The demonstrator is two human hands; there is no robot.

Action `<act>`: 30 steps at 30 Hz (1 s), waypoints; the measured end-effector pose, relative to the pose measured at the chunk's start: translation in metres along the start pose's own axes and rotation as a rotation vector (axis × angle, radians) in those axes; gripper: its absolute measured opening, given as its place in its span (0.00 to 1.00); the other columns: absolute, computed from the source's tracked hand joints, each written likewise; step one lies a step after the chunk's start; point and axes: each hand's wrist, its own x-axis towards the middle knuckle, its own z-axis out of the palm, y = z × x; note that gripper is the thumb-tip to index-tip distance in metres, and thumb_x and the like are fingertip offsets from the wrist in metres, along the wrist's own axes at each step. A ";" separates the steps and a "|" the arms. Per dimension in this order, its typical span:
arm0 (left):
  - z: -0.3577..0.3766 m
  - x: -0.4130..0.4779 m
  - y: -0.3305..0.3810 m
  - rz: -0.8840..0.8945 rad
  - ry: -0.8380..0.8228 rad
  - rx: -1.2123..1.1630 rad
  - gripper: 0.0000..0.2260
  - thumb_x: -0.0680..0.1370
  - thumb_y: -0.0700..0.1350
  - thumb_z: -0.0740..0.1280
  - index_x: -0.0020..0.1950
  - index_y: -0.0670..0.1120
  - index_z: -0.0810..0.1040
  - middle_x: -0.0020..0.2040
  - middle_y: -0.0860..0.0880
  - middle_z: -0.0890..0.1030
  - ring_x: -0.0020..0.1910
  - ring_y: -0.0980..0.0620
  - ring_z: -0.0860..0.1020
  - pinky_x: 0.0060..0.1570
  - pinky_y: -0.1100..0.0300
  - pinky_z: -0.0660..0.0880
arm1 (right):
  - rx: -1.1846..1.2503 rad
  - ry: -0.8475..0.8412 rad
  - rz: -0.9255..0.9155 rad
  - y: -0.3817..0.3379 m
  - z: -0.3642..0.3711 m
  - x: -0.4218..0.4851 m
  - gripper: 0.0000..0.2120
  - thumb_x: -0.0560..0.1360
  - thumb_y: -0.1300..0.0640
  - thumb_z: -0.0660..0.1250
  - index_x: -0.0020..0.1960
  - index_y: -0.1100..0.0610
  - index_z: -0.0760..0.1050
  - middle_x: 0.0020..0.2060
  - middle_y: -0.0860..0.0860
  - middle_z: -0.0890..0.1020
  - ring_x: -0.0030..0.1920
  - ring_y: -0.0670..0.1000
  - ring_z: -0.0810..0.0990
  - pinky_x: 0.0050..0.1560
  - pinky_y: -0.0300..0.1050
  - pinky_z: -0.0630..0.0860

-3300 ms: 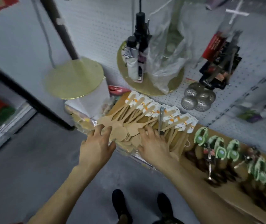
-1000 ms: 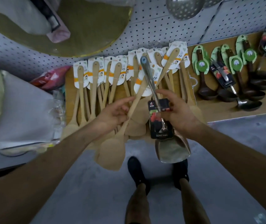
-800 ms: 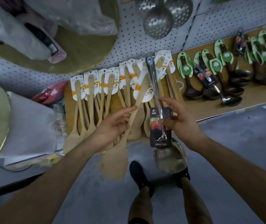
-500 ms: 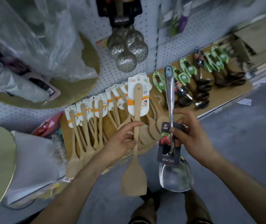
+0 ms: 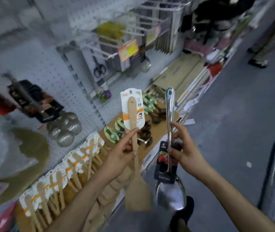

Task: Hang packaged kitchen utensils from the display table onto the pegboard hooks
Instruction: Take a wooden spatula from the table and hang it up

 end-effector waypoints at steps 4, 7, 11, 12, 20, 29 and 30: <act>0.043 0.068 0.064 0.096 -0.062 0.086 0.41 0.80 0.29 0.71 0.79 0.69 0.68 0.48 0.68 0.77 0.45 0.61 0.76 0.50 0.63 0.78 | -0.022 0.066 -0.061 -0.016 -0.078 0.021 0.44 0.80 0.74 0.66 0.82 0.34 0.61 0.50 0.52 0.73 0.45 0.69 0.76 0.37 0.64 0.79; 0.080 0.114 0.112 0.196 -0.080 0.141 0.41 0.80 0.30 0.71 0.77 0.73 0.68 0.50 0.66 0.76 0.49 0.58 0.76 0.53 0.61 0.78 | -0.023 0.119 -0.129 -0.029 -0.142 0.037 0.45 0.78 0.75 0.66 0.82 0.36 0.61 0.49 0.53 0.72 0.44 0.67 0.77 0.34 0.61 0.78; 0.132 0.174 0.175 0.288 -0.074 0.172 0.38 0.81 0.34 0.72 0.78 0.71 0.68 0.54 0.57 0.78 0.52 0.54 0.78 0.59 0.50 0.79 | -0.049 0.171 -0.160 -0.052 -0.232 0.052 0.45 0.77 0.76 0.65 0.81 0.36 0.61 0.50 0.48 0.72 0.40 0.53 0.80 0.38 0.48 0.81; 0.144 0.188 0.190 0.318 -0.076 0.181 0.38 0.81 0.35 0.72 0.78 0.71 0.68 0.53 0.60 0.78 0.52 0.55 0.78 0.59 0.51 0.80 | -0.062 0.179 -0.170 -0.059 -0.253 0.056 0.45 0.76 0.75 0.65 0.80 0.35 0.61 0.50 0.48 0.73 0.41 0.53 0.80 0.39 0.50 0.83; 0.236 0.285 0.299 0.471 -0.134 0.127 0.38 0.82 0.32 0.70 0.78 0.70 0.68 0.52 0.59 0.79 0.57 0.43 0.79 0.64 0.46 0.80 | -0.221 0.292 -0.248 -0.103 -0.398 0.090 0.49 0.74 0.74 0.66 0.81 0.33 0.57 0.50 0.52 0.71 0.47 0.58 0.74 0.45 0.63 0.82; 0.312 0.410 0.371 0.555 -0.202 0.094 0.40 0.80 0.32 0.72 0.79 0.72 0.67 0.54 0.59 0.78 0.50 0.51 0.79 0.62 0.45 0.82 | -0.222 0.390 -0.328 -0.118 -0.534 0.157 0.51 0.77 0.72 0.67 0.83 0.29 0.53 0.57 0.53 0.73 0.48 0.56 0.77 0.51 0.57 0.83; 0.321 0.427 0.378 0.560 -0.200 0.090 0.40 0.80 0.32 0.72 0.79 0.71 0.68 0.54 0.59 0.79 0.50 0.51 0.79 0.62 0.46 0.82 | -0.230 0.394 -0.334 -0.119 -0.550 0.167 0.50 0.78 0.71 0.67 0.83 0.28 0.53 0.55 0.51 0.72 0.46 0.53 0.75 0.50 0.54 0.82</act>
